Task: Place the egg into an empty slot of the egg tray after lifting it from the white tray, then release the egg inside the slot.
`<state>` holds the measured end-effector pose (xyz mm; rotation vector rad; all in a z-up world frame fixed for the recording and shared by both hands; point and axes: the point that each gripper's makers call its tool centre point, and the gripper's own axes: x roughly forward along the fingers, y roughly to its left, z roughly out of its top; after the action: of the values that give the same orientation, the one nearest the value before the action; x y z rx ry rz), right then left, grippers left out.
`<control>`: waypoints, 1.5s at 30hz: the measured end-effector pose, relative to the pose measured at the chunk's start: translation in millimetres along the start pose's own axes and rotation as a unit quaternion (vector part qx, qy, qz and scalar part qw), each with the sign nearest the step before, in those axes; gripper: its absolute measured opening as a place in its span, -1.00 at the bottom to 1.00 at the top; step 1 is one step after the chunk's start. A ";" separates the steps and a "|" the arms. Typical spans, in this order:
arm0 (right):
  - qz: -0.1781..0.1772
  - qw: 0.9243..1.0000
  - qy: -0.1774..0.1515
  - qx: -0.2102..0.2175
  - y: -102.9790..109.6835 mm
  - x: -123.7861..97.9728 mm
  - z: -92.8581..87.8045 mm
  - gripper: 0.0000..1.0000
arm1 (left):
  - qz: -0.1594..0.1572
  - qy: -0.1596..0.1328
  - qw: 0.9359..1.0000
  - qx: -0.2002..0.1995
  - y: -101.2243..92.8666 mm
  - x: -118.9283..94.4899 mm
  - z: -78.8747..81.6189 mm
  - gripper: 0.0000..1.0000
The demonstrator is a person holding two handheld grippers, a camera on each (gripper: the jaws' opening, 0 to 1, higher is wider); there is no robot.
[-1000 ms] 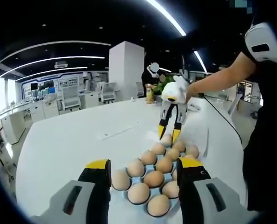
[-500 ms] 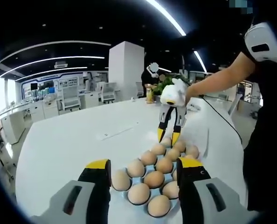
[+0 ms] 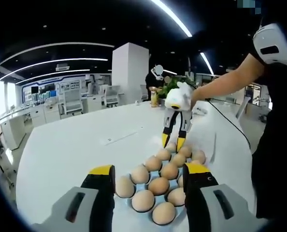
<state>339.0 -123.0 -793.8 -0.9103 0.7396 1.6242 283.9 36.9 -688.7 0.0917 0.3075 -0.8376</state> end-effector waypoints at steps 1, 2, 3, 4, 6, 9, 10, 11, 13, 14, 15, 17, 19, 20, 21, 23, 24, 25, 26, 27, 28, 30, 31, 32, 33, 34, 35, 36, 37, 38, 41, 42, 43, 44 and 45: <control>-0.001 1.000 0.002 -0.001 -0.1 0.3 -0.7 -0.49 | 0.000 0.000 1.000 -0.001 0.2 0.0 -0.3 0.13; -0.001 1.000 0.001 -0.004 0.6 0.0 -0.1 -0.49 | 0.001 0.000 1.000 -0.001 0.2 0.0 -0.2 0.13; -0.001 1.000 0.002 -0.005 0.8 -0.2 0.0 -0.49 | 0.000 0.000 1.000 0.000 0.0 -0.1 -0.2 0.13; -0.001 1.000 0.002 -0.004 0.8 -0.2 0.2 -0.49 | 0.000 0.000 1.000 -0.001 -0.2 -0.1 -0.3 0.13; -0.001 1.000 0.003 -0.004 0.8 -0.4 0.1 -0.49 | 0.000 0.001 1.000 0.000 -0.2 -0.2 -0.6 0.13; -0.001 1.000 0.001 -0.006 0.9 -0.4 0.2 -0.49 | 0.001 -0.001 1.000 0.000 -0.2 -0.5 0.5 0.13; -0.001 1.000 0.001 -0.006 0.9 -0.4 0.2 -0.48 | 0.001 -0.001 1.000 -0.001 -0.2 -0.5 0.4 0.13; -0.002 1.000 -0.001 -0.009 0.8 -0.5 0.7 -0.48 | 0.001 0.000 1.000 0.000 -0.2 -0.5 0.3 0.13; -0.005 1.000 -0.001 -0.011 0.7 -0.9 0.9 -0.47 | 0.002 -0.001 1.000 0.001 -0.3 -0.4 0.4 0.14; -0.008 1.000 -0.003 -0.012 -0.4 -1.0 1.4 -0.46 | 0.002 0.000 1.000 0.002 -0.3 -0.4 0.2 0.14; -0.008 1.000 -0.003 -0.012 -0.4 -1.0 1.2 -0.47 | 0.001 -0.001 1.000 0.001 -0.6 -0.3 0.3 0.14; -0.007 1.000 -0.004 -0.007 0.4 -1.3 0.8 -0.47 | 0.001 0.000 1.000 0.002 -0.8 -0.3 0.1 0.14; -0.009 1.000 -0.004 -0.010 -0.2 -1.6 0.9 -0.47 | 0.000 0.000 1.000 0.001 -1.3 -0.2 0.4 0.14; -0.008 1.000 -0.004 -0.007 0.1 -2.1 0.8 -0.47 | 0.000 0.000 1.000 0.001 -1.4 -0.2 0.4 0.14; -0.008 1.000 -0.004 -0.007 0.1 -2.3 0.8 -0.46 | 0.000 0.000 1.000 0.002 -1.3 -0.2 0.2 0.14; -0.009 1.000 -0.006 -0.002 -0.1 -3.6 0.4 -0.46 | 0.000 0.000 1.000 0.002 -1.7 -0.1 0.3 0.14; -0.009 1.000 -0.008 0.003 0.1 -4.2 -0.2 -0.46 | -0.001 0.000 1.000 0.002 -1.7 0.1 0.2 0.14; -0.009 1.000 -0.009 0.003 0.0 -4.5 -0.3 -0.46 | 0.000 0.001 1.000 0.002 -1.5 0.2 -0.2 0.14; -0.011 1.000 -0.010 0.004 0.0 -5.0 -0.6 -0.45 | -0.001 0.001 1.000 0.002 -1.7 0.3 -0.3 0.14; -0.012 1.000 -0.012 0.003 -0.2 -5.4 -0.4 -0.45 | -0.002 0.000 1.000 0.001 -1.7 0.4 -0.2 0.14; -0.013 1.000 -0.013 0.004 0.2 -5.8 -0.7 -0.46 | 0.000 0.000 1.000 0.003 -1.2 0.4 0.0 0.14; -0.011 1.000 -0.016 0.011 0.6 -6.4 -1.3 -0.46 | 0.000 0.000 1.000 0.001 -1.4 0.4 0.5 0.14; -0.011 1.000 -0.017 0.012 0.4 -6.9 -1.5 -0.45 | 0.000 0.000 1.000 0.002 -1.3 0.4 0.5 0.14; -0.012 1.000 -0.018 0.014 0.3 -7.4 -1.7 -0.45 | 0.000 0.000 1.000 0.003 -1.6 0.4 0.6 0.14; -0.012 1.000 -0.018 0.015 0.7 -7.8 -1.9 -0.45 | 0.000 0.000 1.000 0.002 -1.8 0.4 0.7 0.14; -0.013 1.000 -0.019 0.014 0.7 -8.4 -2.1 -0.45 | 0.000 0.001 1.000 0.004 -2.0 0.3 0.5 0.14; -0.015 1.000 -0.021 0.014 0.8 -9.1 -2.4 -0.45 | -0.001 0.002 1.000 0.004 -2.3 0.4 0.5 0.14; -0.015 1.000 -0.022 0.015 1.5 -9.7 -2.6 -0.45 | 0.000 0.002 1.000 0.004 -2.4 0.4 0.6 0.14; -0.016 0.999 -0.023 0.015 1.9 -10.3 -3.1 -0.45 | -0.001 0.000 1.000 0.003 -2.6 0.4 1.4 0.14; -0.018 0.999 -0.024 0.016 1.8 -10.8 -3.6 -0.45 | -0.001 0.000 1.000 0.003 -2.4 0.4 1.8 0.14; -0.020 0.999 -0.025 0.021 3.0 -13.2 -6.8 -0.44 | -0.001 -0.001 1.000 0.004 -2.2 1.0 2.7 0.14; -0.022 0.999 -0.025 0.021 3.3 -14.2 -7.6 -0.43 | -0.001 -0.001 1.000 0.005 -2.5 1.2 3.1 0.14; -0.024 0.999 -0.027 0.021 3.7 -15.1 -8.1 -0.43 | -0.002 -0.001 1.000 0.006 -3.1 1.5 3.3 0.14; -0.024 0.999 -0.027 0.023 4.7 -16.3 -9.0 -0.43 | -0.002 -0.001 1.000 0.006 -3.4 1.7 3.5 0.14; -0.026 0.999 -0.029 0.025 5.0 -17.1 -9.4 -0.42 | -0.003 -0.002 1.000 0.006 -3.5 1.8 3.5 0.14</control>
<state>338.0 -140.5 -783.9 -0.8366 0.7082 1.5736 283.2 32.6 -685.8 0.1004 0.2996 -0.8447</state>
